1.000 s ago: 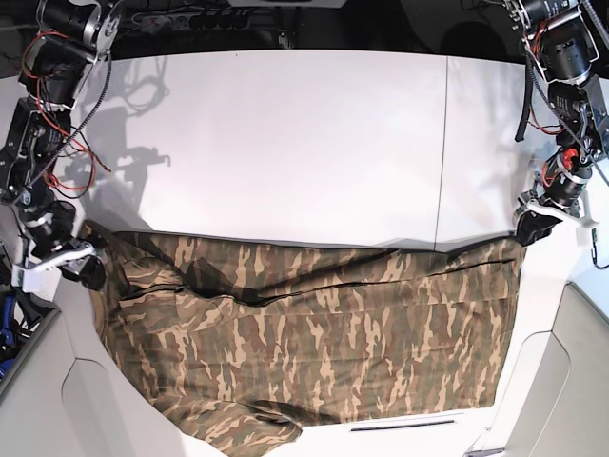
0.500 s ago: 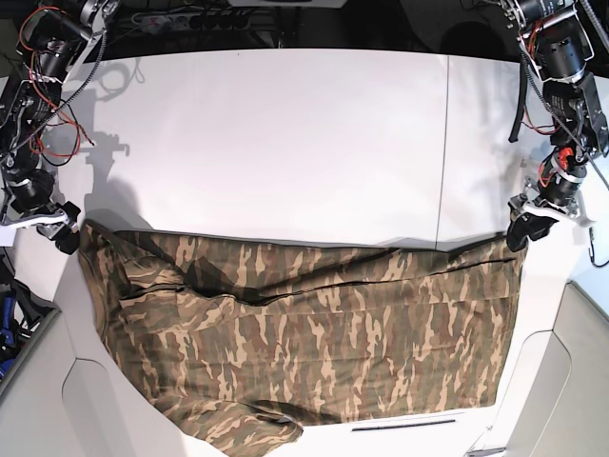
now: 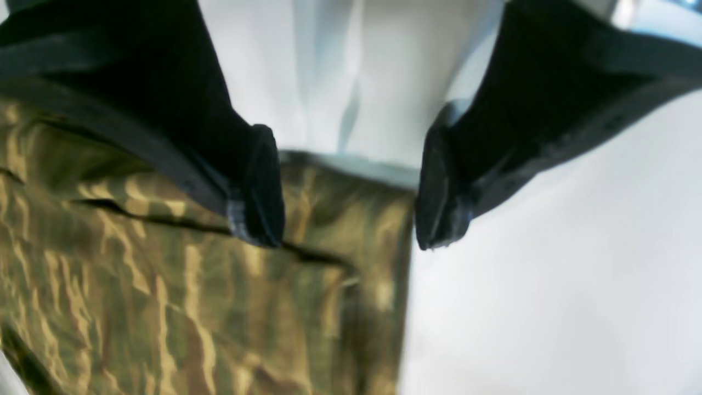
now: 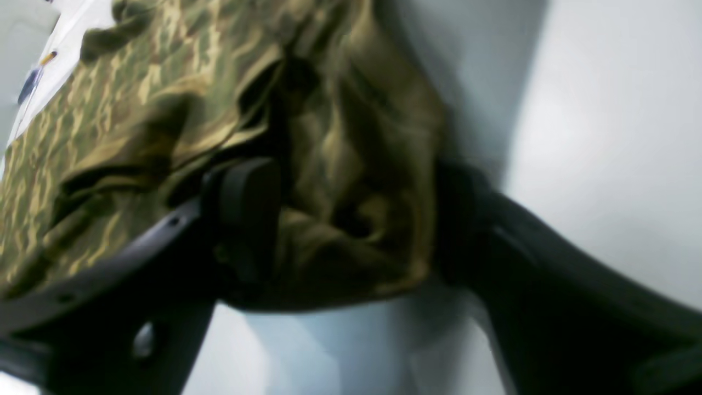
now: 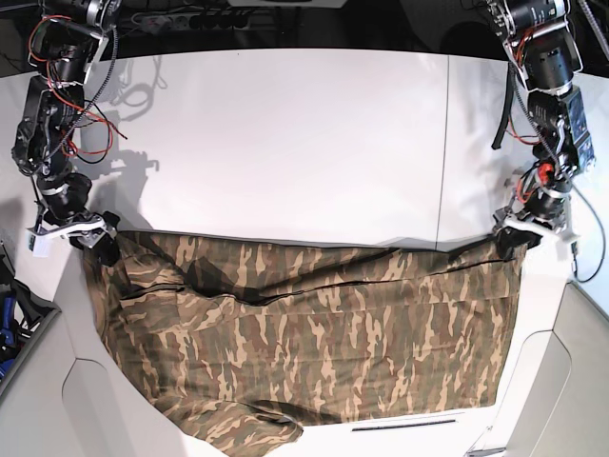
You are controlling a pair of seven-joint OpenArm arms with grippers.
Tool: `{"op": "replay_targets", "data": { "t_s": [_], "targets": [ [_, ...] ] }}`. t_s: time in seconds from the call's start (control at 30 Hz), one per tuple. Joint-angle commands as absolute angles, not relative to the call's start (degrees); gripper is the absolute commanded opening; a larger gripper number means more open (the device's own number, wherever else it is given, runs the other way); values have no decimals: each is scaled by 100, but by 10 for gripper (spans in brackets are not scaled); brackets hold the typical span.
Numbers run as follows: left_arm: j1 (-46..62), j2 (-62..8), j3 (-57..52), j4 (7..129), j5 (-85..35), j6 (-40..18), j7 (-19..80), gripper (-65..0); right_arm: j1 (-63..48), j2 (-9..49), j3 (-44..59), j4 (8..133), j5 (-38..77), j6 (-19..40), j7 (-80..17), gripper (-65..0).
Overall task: Fold the T-shirt properly
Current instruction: 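Lift the shoulder corners and drag them toward the hem, folding the shirt in half, then pull the folded edge back toward the robot and release both grippers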
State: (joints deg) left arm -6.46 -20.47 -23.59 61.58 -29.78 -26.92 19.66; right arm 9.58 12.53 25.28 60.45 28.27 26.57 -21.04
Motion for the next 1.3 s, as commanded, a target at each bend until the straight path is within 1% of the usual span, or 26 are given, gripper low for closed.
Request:
{"op": "replay_targets", "data": {
  "t_s": [0.0, 0.1, 0.17, 0.2, 0.23, 0.27, 0.33, 0.4, 0.43, 0.47, 0.53, 0.67, 0.8, 0.83, 0.9, 0.97, 1.03, 1.13, 1.27],
  "targets": [
    [-794, -2141, -2294, 6250, -2976, -2576, 1863, -244, 1111, 1313, 2482, 6082, 2829, 2633, -2099, -228],
    [-954, -2143, -2064, 6250, -2825, -2241, 1885, -245, 1212, 1313, 2408, 6080, 2797, 2521, -2102, -230],
    [-998, -2143, -1992, 6250, -2818, -2165, 1885, -248, 1273, 1315, 2401, 6080, 2735, 2528, -2102, -231],
    [-1004, -2141, -1973, 6250, -2821, -2163, 1887, -267, 1293, 1315, 2401, 6080, 2674, 2530, -2099, -232],
    [-1015, -2130, -1973, 6250, -2823, -2163, 1887, -304, 1302, 1317, 2401, 6080, 2589, 2528, -2099, -257],
    [-1017, -2126, -1973, 6250, -2821, -2163, 1883, -357, 1308, 1317, 2401, 6080, 2530, 2528, -2097, -309],
    [-1031, -2123, -1973, 6250, -2821, -2169, 1885, -478, 1321, 1317, 2401, 6080, 2434, 2532, -2097, -465],
    [-1048, -2128, -1973, 6250, -2818, -2169, 1883, -572, 1337, 1319, 2403, 6080, 2397, 2609, -2095, -618],
    [-1052, -2128, -1973, 6250, -2781, -2169, 1885, -619, 1352, 1317, 2403, 6080, 2394, 2729, -2095, -650],
    [-1070, -2130, -1973, 6250, -2722, -2185, 1887, -650, 1367, 1317, 2403, 6080, 2397, 2851, -2095, -650],
    [-1131, -2141, -1973, 6250, -2558, -2344, 1900, -650, 1402, 1328, 2403, 6084, 2399, 3092, -2097, -650],
    [-1256, -2292, -1973, 6254, -2585, -2803, 1975, -650, 1487, 1367, 2403, 6147, 2392, 3133, -2137, -650],
    [-1236, -2532, -1973, 6281, -2744, -2845, 2045, -650, 1470, 1466, 2425, 6270, 2377, 3166, -2469, -650],
    [-1234, -2582, -1973, 6285, -2762, -2945, 2106, -650, 1470, 1490, 2451, 6272, 2379, 3205, -2561, -650],
    [-1232, -2674, -1973, 6285, -2875, -3323, 2333, -650, 1439, 1555, 2480, 6272, 2440, 3284, -2596, -650],
    [-1221, -2749, -1973, 6285, -3260, -3739, 2652, -650, 1409, 1645, 2475, 6274, 2580, 3295, -2602, -650],
    [-1210, -2801, -1975, 6285, -3614, -3994, 2923, -650, 1387, 1750, 2473, 6278, 2641, 3356, -2626, -650],
    [-1186, -2862, -1986, 6294, -3905, -4000, 3249, -650, 1345, 1920, 2473, 6287, 2842, 3369, -2786, -650],
    [-1002, -2858, -1994, 6499, -4237, -4000, 3634, -650, 1251, 2108, 2477, 6292, 3177, 3389, -3225, -650]
  ]
}}
